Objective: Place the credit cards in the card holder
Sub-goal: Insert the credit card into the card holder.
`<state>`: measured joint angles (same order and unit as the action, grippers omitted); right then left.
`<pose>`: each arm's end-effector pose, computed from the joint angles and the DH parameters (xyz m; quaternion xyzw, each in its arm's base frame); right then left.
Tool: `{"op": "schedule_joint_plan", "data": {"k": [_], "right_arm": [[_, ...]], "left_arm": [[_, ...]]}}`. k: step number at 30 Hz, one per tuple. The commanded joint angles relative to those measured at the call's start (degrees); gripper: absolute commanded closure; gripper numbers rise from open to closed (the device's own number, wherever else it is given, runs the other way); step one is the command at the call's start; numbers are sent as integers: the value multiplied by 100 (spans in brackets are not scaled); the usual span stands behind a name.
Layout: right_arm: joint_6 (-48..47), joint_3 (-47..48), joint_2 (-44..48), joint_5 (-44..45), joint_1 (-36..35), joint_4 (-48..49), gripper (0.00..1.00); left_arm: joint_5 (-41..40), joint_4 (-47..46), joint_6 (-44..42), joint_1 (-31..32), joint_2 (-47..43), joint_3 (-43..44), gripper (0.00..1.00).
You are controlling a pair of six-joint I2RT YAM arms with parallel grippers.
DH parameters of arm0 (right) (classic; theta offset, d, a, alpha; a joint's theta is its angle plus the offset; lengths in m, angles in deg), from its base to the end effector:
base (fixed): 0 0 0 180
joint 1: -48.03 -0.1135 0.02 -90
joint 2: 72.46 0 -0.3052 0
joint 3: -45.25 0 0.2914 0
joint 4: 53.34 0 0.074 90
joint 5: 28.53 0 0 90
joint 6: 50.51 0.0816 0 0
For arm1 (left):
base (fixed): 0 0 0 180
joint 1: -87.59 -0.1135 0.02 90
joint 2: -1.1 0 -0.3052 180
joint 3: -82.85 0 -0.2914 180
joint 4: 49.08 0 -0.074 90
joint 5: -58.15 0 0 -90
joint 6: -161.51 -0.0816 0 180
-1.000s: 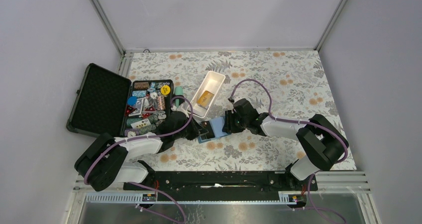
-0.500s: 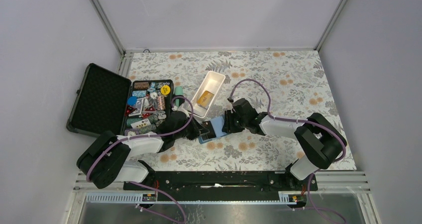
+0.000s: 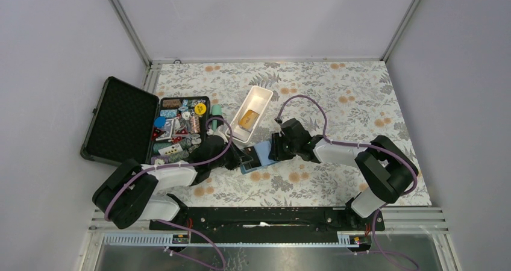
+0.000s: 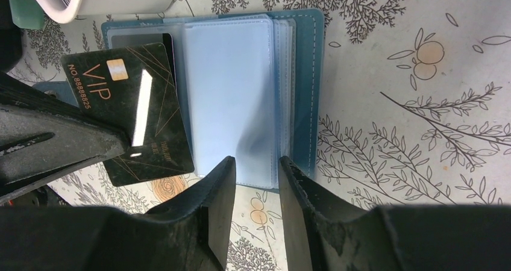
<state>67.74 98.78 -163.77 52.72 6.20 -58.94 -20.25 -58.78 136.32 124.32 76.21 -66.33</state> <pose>0.2672 0.2558 0.1339 -0.1382 0.9057 0.2839 0.2828 0.2121 -0.1787 0.1176 -0.1681 0.8659 -0.4149 0.2232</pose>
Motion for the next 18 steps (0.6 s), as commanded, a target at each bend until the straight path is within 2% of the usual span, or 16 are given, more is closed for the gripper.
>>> {"op": "schedule_joint_plan", "data": {"k": [1,18], "right_arm": [[-57,192,-118,-56,24,-81,61],[-66,233,-179,-47,19,-130,61]], "left_arm": [[163,-731,142,-51,85,-121,100],[145,-839,311,-78,213,-224,100]]}}
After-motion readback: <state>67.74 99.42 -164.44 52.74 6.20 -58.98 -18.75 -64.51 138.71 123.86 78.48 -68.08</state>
